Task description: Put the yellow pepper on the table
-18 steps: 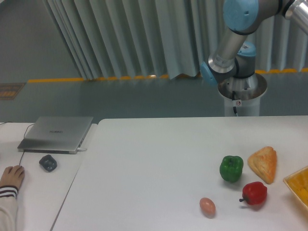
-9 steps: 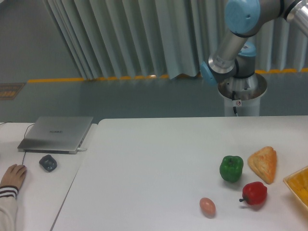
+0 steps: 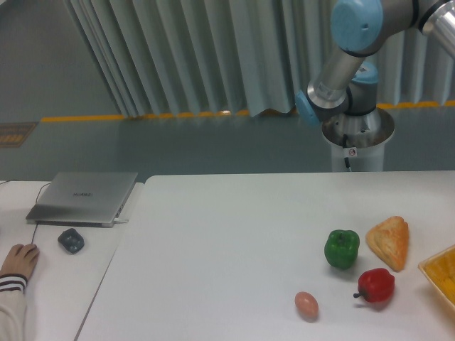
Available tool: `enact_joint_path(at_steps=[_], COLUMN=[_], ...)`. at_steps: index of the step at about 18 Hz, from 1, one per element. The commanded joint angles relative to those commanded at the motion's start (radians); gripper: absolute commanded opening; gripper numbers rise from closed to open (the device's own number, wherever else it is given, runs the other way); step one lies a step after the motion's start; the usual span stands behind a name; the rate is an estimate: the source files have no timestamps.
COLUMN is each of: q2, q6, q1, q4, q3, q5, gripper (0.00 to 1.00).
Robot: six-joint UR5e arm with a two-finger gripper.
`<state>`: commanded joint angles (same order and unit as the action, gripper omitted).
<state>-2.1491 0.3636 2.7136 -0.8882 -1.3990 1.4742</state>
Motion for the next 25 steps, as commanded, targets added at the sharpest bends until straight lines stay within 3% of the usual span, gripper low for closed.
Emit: enact_joint_path(at_steps=[20, 24, 25], q2=[-0.012, -0.006, -0.006], q6=[0.014, 0.023, 0.023], q1=[0.000, 0.000, 0.000], q4=[0.006, 0.006, 0.006], q3=[-0.002, -0.005, -0.005], q5=[0.000, -0.002, -0.002], gripper=[1.00, 0.92, 0.83])
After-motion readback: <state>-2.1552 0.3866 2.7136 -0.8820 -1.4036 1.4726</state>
